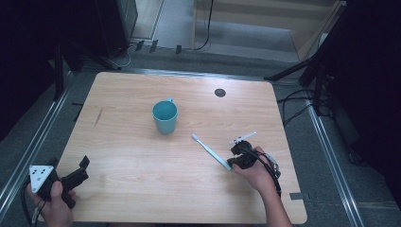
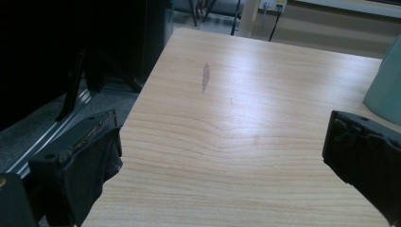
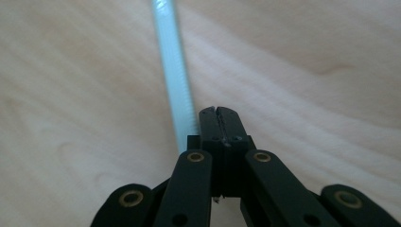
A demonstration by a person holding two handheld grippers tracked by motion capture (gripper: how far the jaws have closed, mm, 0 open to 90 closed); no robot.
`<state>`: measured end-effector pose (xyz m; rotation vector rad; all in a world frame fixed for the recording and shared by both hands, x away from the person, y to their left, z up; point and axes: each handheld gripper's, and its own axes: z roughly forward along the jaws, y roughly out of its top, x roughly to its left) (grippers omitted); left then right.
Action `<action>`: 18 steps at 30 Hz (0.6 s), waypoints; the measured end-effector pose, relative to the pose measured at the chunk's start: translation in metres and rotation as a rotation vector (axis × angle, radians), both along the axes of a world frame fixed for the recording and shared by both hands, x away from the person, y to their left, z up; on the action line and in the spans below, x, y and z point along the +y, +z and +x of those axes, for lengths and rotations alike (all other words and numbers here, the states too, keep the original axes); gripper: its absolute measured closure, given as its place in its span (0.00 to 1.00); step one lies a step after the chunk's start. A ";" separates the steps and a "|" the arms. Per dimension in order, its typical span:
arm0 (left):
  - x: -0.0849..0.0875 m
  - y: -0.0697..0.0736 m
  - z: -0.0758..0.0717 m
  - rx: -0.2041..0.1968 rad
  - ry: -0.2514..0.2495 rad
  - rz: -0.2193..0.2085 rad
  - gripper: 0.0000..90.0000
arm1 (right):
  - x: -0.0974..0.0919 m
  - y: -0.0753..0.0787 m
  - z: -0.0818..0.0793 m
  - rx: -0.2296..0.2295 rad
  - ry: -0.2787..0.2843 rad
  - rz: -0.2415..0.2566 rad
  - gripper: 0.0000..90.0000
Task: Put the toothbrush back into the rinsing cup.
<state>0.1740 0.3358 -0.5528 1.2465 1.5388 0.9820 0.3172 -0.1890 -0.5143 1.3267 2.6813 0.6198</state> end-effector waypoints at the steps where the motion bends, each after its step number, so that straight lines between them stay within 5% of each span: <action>1: 0.000 0.000 0.000 0.000 0.000 0.000 0.00 | 0.000 0.000 0.000 0.000 0.000 0.000 1.00; 3: 0.000 0.000 0.000 0.000 0.000 -0.003 0.00 | 0.007 0.004 -0.003 0.034 0.070 -0.029 0.98; 7: 0.000 0.000 0.000 0.000 0.000 -0.007 0.00 | 0.015 0.017 0.004 0.029 0.069 -0.030 0.87; 11: 0.001 0.000 0.001 0.000 -0.002 -0.011 0.00 | 0.032 0.027 0.014 0.058 0.081 -0.099 0.78; 18: 0.001 0.000 0.001 0.001 -0.004 -0.013 0.00 | 0.063 0.032 0.035 0.106 0.071 -0.179 0.78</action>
